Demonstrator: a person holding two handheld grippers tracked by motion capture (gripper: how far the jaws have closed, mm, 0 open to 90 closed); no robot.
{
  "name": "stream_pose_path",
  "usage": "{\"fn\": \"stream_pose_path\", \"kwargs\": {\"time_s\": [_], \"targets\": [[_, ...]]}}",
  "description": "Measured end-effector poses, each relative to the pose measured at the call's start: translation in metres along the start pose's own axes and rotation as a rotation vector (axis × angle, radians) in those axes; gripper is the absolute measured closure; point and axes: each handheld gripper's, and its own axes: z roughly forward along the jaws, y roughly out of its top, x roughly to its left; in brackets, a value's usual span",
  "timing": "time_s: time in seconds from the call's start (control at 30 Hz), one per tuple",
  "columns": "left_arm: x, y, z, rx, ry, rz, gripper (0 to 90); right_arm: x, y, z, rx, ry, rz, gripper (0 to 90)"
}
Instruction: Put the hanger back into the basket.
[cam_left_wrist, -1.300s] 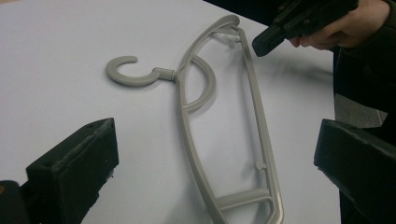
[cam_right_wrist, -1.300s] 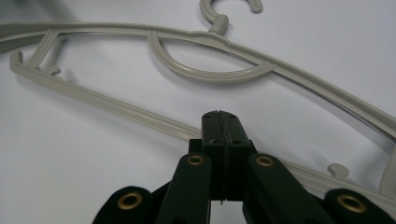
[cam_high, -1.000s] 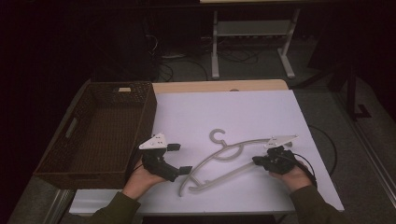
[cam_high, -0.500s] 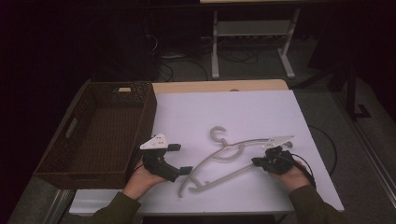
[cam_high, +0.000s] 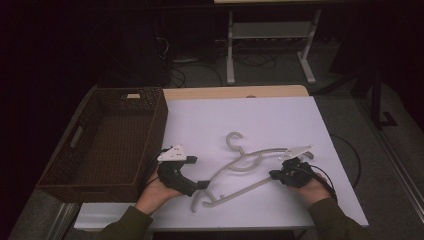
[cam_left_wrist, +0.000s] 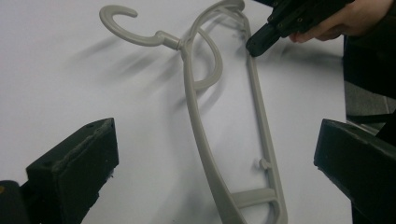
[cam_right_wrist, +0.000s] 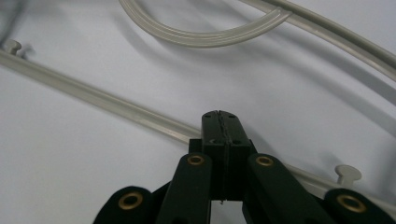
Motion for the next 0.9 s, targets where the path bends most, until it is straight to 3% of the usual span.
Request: {"fn": "stream_pose_path", "kwargs": {"time_s": [0.27,0.53,0.9], "targets": [[0.002,0.01,0.028,0.058,0.021,-0.003,0.0,0.0,0.0,0.0,0.004,0.002,0.007,89.7],[0.003,0.014,0.053,0.122,0.037,0.034,0.1,0.0,0.0,0.0,0.009,0.004,0.011,89.7],[0.005,0.02,0.071,0.169,0.082,0.067,16.2,0.0,-0.001,0.001,0.01,0.007,0.012,89.7]]}}
